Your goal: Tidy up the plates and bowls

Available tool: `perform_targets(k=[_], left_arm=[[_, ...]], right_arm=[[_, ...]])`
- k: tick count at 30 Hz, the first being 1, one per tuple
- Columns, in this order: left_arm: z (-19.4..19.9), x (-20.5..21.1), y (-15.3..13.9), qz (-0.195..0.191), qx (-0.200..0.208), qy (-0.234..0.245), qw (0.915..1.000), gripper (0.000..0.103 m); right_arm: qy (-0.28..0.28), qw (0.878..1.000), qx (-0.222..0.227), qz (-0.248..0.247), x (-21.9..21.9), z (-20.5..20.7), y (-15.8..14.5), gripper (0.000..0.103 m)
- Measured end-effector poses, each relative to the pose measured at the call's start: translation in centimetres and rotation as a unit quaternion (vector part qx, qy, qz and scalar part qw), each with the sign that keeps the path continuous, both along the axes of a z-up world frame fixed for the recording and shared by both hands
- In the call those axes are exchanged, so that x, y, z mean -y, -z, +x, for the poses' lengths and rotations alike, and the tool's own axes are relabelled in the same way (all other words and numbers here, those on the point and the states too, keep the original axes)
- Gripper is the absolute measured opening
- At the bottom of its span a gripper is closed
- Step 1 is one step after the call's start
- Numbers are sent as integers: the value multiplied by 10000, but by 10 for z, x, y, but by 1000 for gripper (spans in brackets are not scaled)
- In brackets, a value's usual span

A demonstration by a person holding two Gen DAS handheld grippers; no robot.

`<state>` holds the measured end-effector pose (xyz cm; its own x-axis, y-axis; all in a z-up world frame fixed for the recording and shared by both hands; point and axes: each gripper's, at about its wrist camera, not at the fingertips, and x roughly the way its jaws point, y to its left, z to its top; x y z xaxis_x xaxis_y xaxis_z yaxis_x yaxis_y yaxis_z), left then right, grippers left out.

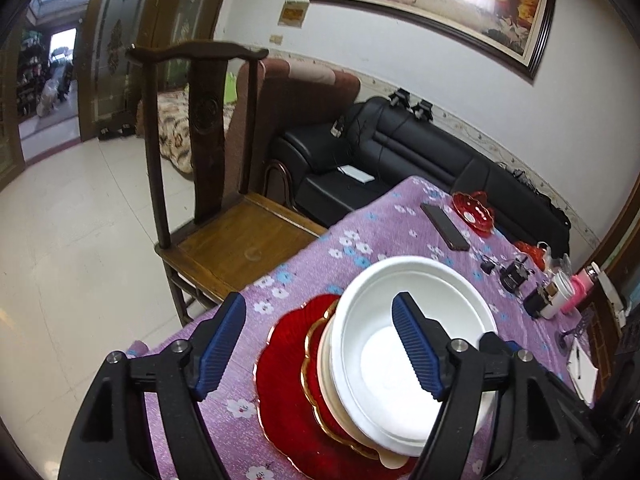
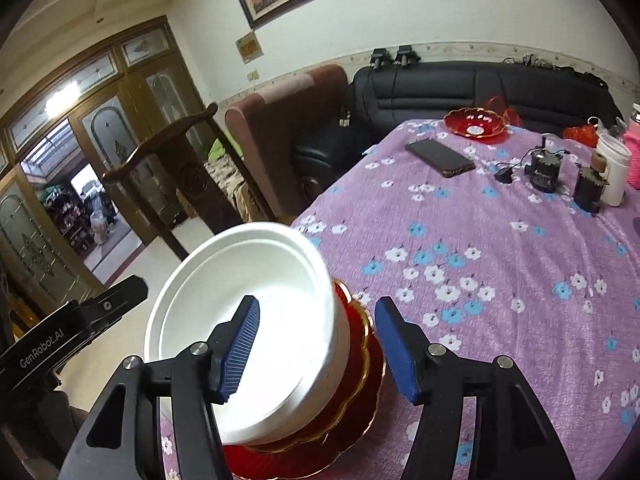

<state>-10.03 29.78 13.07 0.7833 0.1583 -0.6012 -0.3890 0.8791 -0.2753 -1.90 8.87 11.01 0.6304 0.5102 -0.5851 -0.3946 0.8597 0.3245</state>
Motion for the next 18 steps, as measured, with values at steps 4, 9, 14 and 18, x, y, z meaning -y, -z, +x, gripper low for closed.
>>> perform_targets(k=[4, 9, 14, 18], left_arm=[[-7, 7, -5, 341, 147, -128, 9992, 77], [-16, 23, -6, 889, 310, -353, 9949, 89], [-29, 50, 1, 1499, 417, -334, 9873, 95], [-35, 64, 8, 1549, 435, -158, 9868, 95]], right_arm=[[213, 9995, -14, 221, 17, -1, -3, 65], [462, 9978, 32, 472, 40, -15, -3, 67], [604, 9970, 129, 476, 56, -35, 1, 71], [703, 9968, 287, 263, 60, -50, 4, 72]])
